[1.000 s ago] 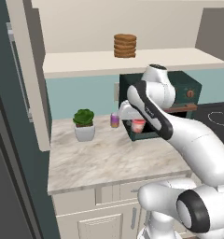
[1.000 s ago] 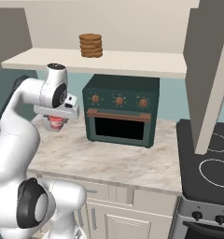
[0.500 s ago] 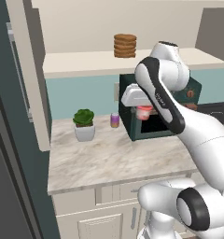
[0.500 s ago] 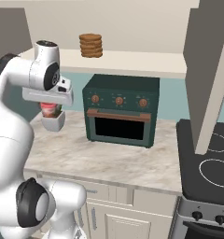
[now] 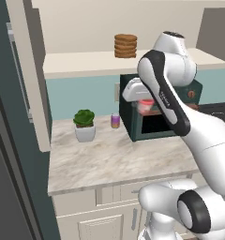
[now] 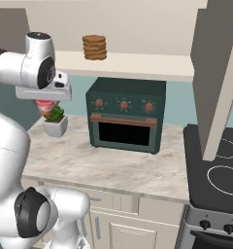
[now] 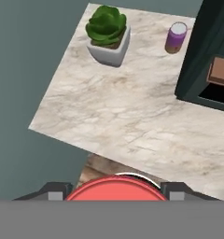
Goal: Pick the jam and bar from the counter and place them in the cabinets closest to them.
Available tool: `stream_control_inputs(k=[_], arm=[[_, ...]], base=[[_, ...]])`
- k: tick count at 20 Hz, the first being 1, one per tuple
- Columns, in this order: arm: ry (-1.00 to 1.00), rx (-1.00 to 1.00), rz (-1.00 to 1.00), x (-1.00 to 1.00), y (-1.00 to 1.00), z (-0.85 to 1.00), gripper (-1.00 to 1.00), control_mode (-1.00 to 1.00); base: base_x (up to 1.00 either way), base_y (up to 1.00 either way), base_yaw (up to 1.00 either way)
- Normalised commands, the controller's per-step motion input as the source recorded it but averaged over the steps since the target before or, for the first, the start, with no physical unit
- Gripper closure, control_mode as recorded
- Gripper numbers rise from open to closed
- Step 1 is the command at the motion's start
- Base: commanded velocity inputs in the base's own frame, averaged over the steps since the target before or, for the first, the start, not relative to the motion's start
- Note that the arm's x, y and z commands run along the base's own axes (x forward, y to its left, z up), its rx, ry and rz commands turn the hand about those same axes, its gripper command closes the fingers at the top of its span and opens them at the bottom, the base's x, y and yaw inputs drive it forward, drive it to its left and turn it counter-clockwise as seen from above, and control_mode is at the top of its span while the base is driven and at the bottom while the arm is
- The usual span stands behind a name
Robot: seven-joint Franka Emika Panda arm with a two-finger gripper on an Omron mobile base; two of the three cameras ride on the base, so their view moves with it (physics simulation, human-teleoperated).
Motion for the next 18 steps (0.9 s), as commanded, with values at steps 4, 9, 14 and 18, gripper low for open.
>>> stream_control_inputs(k=[4, 9, 14, 18], arm=[[-0.15, 0.01, 0.04, -0.08, 0.12, 0.55, 1.00, -1.00], [-0.12, 0.00, 0.02, -0.08, 0.13, 0.60, 1.00, -1.00], [-0.07, 0.00, 0.00, 0.01, 0.12, 0.55, 1.00, -1.00], [-0.09, 0.00, 0.00, 0.11, 0.12, 0.39, 1.00, -1.00]], base=[[0.00, 0.00, 0.00], [0.00, 0.00, 0.00], [0.00, 0.00, 0.00], [0.00, 0.00, 0.00]])
